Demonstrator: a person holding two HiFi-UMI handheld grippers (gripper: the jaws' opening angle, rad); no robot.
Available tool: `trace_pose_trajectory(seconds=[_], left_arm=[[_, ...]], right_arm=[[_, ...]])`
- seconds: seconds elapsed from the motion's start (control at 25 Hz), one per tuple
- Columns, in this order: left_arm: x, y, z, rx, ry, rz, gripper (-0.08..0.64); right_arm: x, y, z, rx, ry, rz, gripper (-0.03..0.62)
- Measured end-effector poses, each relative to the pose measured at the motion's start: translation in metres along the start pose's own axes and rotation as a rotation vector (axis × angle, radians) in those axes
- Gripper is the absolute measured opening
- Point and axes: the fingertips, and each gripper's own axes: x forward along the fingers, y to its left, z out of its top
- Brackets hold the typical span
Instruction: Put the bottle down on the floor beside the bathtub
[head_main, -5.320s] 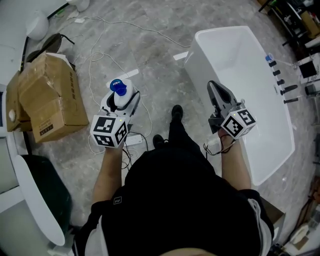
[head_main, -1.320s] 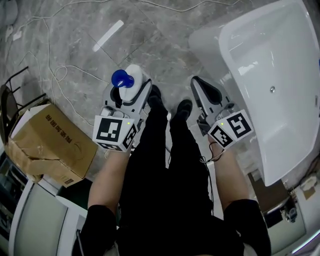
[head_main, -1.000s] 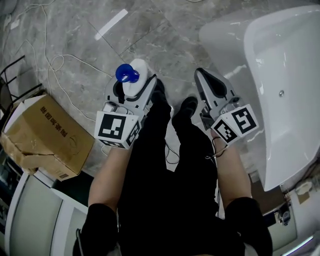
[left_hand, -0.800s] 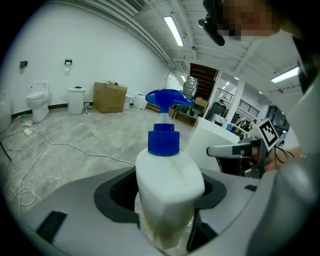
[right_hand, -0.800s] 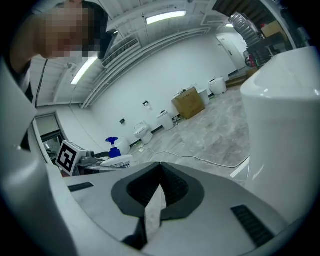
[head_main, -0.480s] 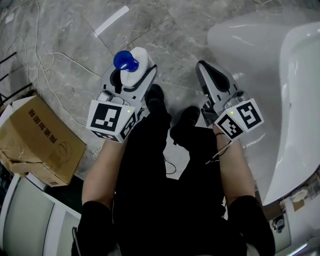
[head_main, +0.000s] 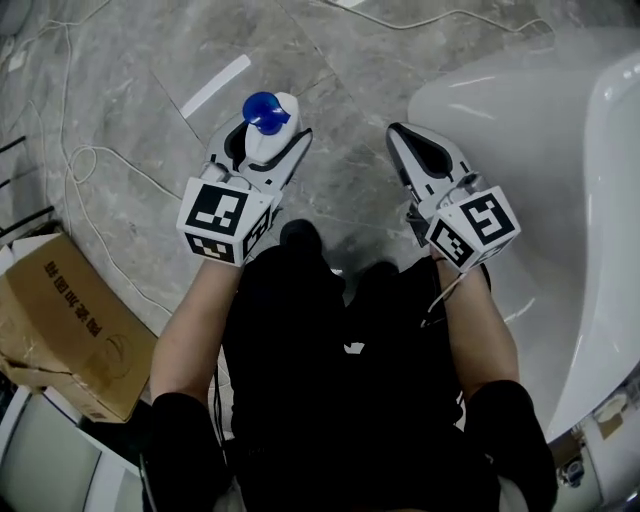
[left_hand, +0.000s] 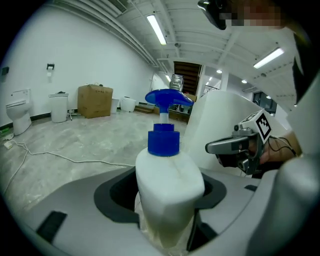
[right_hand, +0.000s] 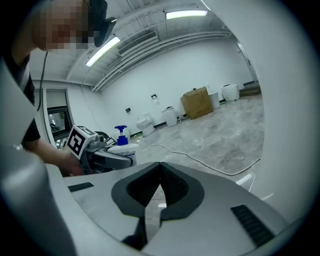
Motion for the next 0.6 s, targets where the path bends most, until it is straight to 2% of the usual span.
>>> trace_pose_trajectory(seconds=[0.12, 0.28, 0.44, 0.6], left_arm=[[0.024, 0.001, -0.015, 0.034, 0.004, -0.028, 0.282], [0.045, -0.005, -0.039, 0.077, 0.013, -0.083, 0.282], [0.068, -0.006, -0.065, 0.058, 0.036, -0.123, 0.282], [0.091, -0.007, -0.086, 0.110, 0.052, -0.129, 0.282]], right_arm=[[0.008, -0.009, -0.019, 0.002, 0.020, 0.023, 0.029], [0.024, -0.013, -0.020, -0.011, 0.023, 0.047, 0.028], [0.034, -0.019, -0.026, -0.063, 0.051, 0.027, 0.028], [0.037, -0.030, -0.044, -0.099, 0.094, 0.018, 0.028]])
